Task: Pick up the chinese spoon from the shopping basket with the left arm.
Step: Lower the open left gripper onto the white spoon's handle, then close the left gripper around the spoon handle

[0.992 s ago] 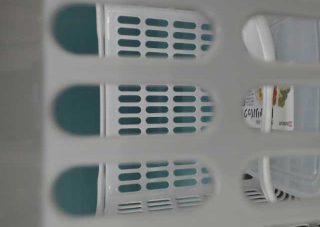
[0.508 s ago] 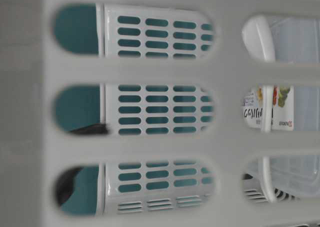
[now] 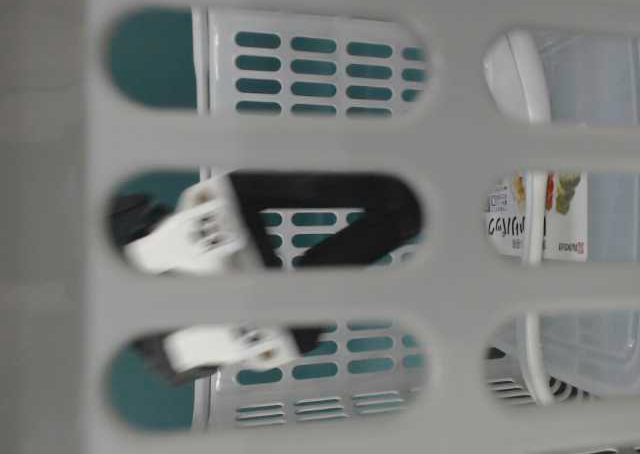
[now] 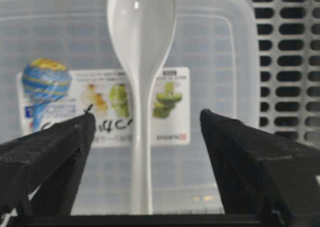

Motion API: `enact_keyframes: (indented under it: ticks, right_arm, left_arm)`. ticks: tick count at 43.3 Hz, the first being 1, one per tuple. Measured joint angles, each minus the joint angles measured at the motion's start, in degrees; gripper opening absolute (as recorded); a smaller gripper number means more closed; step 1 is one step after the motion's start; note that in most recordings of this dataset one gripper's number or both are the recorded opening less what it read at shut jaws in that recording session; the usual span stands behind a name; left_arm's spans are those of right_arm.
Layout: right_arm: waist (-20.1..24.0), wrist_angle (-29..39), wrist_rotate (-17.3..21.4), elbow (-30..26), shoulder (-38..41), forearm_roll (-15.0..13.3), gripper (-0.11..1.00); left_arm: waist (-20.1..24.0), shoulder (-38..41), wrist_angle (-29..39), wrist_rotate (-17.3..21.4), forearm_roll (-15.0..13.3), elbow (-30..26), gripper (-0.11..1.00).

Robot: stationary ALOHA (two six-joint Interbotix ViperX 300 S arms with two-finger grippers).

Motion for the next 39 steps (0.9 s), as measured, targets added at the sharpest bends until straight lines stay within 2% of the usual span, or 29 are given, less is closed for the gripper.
enact_keyframes:
  ticks: [21, 27, 31, 39]
  right_arm:
    - [0.0, 0.0, 0.0, 0.6, 0.0, 0.0, 0.70]
    - [-0.1, 0.0, 0.0, 0.7, -0.1, 0.0, 0.70]
    - [-0.2, -0.1, 0.0, 0.7, -0.1, 0.0, 0.70]
    - [-0.2, 0.0, 0.0, 0.7, 0.0, 0.0, 0.70]
  left_arm:
    - [-0.2, 4.2, 0.2, -0.1, 0.0, 1.1, 0.80]
    - [-0.3, 4.4, 0.0, -0.1, 0.0, 2.0, 0.75]
    - [-0.3, 4.4, -0.3, -0.1, 0.0, 2.2, 0.64]
    - [-0.4, 4.4, 0.0, -0.1, 0.0, 2.0, 0.19]
